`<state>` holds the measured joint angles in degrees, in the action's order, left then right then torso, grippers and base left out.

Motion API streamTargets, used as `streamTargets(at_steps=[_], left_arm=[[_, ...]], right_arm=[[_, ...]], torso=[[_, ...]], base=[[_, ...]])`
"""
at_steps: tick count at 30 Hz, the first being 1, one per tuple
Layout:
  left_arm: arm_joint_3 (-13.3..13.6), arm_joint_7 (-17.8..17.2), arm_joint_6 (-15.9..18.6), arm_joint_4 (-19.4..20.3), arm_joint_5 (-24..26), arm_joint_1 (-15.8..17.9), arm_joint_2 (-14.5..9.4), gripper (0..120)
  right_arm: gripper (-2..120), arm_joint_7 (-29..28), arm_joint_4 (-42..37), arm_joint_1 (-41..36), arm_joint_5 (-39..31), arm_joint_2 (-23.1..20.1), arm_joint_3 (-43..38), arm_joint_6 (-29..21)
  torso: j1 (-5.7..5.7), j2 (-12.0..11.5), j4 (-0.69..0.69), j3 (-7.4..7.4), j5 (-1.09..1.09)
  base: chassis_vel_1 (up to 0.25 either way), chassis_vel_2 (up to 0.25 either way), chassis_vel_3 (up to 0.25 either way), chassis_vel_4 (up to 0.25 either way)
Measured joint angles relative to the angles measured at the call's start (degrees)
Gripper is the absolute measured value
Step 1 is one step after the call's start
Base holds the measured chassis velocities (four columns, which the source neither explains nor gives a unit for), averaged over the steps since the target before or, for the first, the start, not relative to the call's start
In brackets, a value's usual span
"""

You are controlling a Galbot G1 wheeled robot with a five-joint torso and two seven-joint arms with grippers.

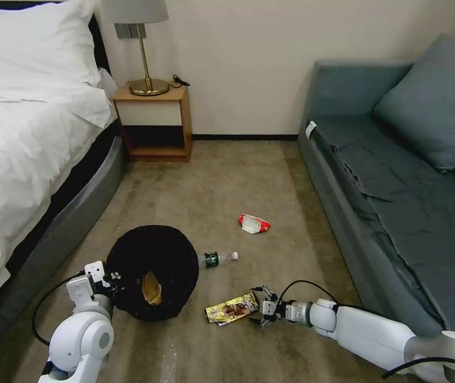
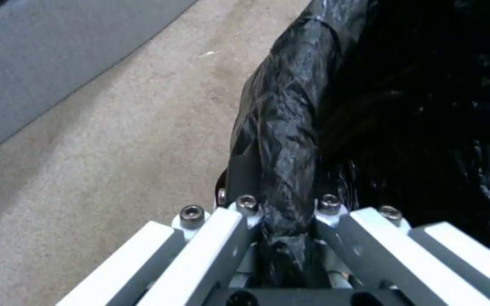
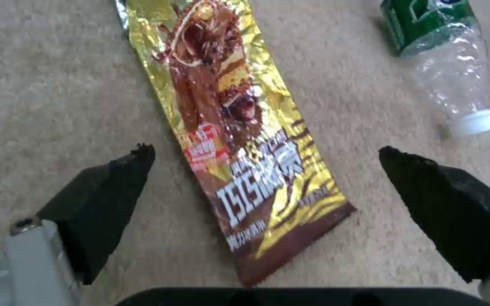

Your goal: Pick up the trash bin, then pick up the garbage on the floor and place it into the trash bin.

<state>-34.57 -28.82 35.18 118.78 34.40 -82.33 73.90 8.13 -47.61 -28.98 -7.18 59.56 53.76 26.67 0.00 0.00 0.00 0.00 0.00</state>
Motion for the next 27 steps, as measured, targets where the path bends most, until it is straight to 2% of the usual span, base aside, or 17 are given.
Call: streamTargets(at_steps=[6, 10, 16, 21, 25, 27], left_arm=[[0.2, 0.0, 0.0, 0.1, 0.0, -0.1, 0.1, 3], [0.0, 0.0, -0.1, 0.1, 0.0, -0.4, 0.0, 3], [-0.1, 0.0, -0.2, 0.1, 0.1, -0.5, -0.2, 3], [-0.1, 0.0, -0.2, 0.2, 0.1, -0.5, -0.2, 3], [-0.1, 0.0, -0.2, 0.2, 0.1, -0.7, -0.2, 3], [0.0, 0.0, -0.3, 0.3, 0.1, -0.9, -0.1, 3]], right_arm=[[100, 0.0, 3.4, -0.4, 0.6, 2.4, -0.8, 1.5], [100, 0.4, 8.2, -0.6, 2.2, 6.2, -2.4, 3.6], [98, 0.7, 9.2, -0.7, 2.5, 7.0, -2.8, 3.7], [92, 0.7, 9.7, -1.1, 2.9, 7.4, -3.0, 3.7], [82, 0.7, 9.7, -1.3, 3.1, 7.5, -3.3, 3.7], [71, 0.9, 9.8, -1.5, 3.3, 7.6, -3.6, 3.8]], torso=[[0.0, 0.0, -0.02, 0.0, -0.03], [0.0, 0.0, -0.02, -0.01, -0.02], [0.0, 0.0, -0.03, -0.01, -0.04], [-0.01, 0.0, -0.05, -0.01, -0.06], [-0.01, 0.0, -0.01, -0.01, 0.0], [-0.01, 0.0, 0.02, 0.0, 0.0]], base=[[0.0, 0.0, 0.0, 0.0], [0.0, 0.0, 0.0, 0.0], [0.0, 0.0, 0.0, 0.0], [0.0, 0.0, 0.0, 0.0], [0.0, 0.0, 0.0, 0.0], [0.0, 0.0, 0.0, 0.0]])
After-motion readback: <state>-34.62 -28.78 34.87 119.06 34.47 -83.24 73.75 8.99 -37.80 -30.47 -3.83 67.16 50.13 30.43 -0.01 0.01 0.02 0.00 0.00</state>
